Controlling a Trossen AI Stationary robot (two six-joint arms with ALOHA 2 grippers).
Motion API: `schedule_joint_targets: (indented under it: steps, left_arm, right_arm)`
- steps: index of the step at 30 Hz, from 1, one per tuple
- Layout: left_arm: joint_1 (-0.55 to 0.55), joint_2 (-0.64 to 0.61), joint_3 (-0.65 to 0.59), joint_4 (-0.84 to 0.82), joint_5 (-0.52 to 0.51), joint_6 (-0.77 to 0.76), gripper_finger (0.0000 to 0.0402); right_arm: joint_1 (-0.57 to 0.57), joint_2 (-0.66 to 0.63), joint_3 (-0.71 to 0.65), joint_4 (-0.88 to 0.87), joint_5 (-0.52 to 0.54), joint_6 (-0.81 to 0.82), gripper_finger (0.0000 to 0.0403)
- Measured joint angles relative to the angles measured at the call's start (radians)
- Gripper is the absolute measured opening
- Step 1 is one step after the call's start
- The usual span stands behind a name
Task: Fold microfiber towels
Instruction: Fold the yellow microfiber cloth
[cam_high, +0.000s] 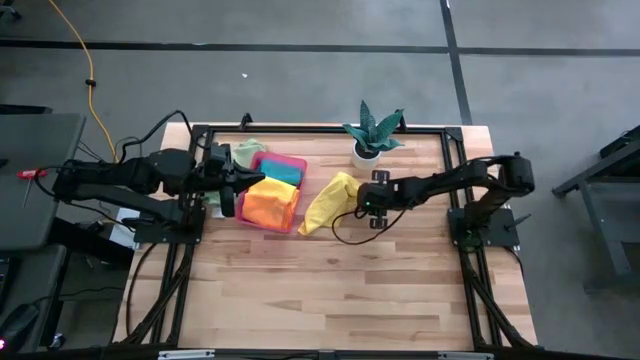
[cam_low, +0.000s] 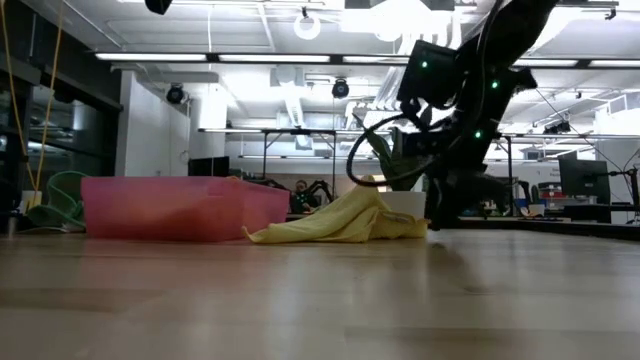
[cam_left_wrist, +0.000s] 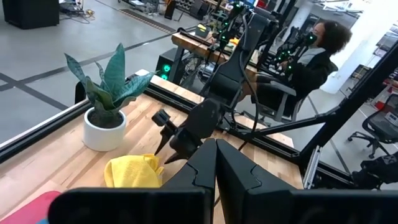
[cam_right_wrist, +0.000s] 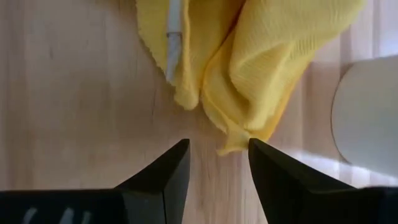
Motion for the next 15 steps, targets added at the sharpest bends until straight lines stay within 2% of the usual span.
schedule_joint_targets:
  steps: [9, 15]
  left_arm:
    - [0.0, 0.0, 0.0, -0.001, 0.0, 0.0, 0.0]
    - [0.0, 0.0, 0.0, -0.002, 0.0, 0.009, 0.0]
  right_arm:
    - [-0.002, 0.012, 0.0, 0.053, 0.12, -0.04, 0.0151]
    - [-0.021, 0.012, 0.0, 0.052, 0.114, -0.027, 0.0103]
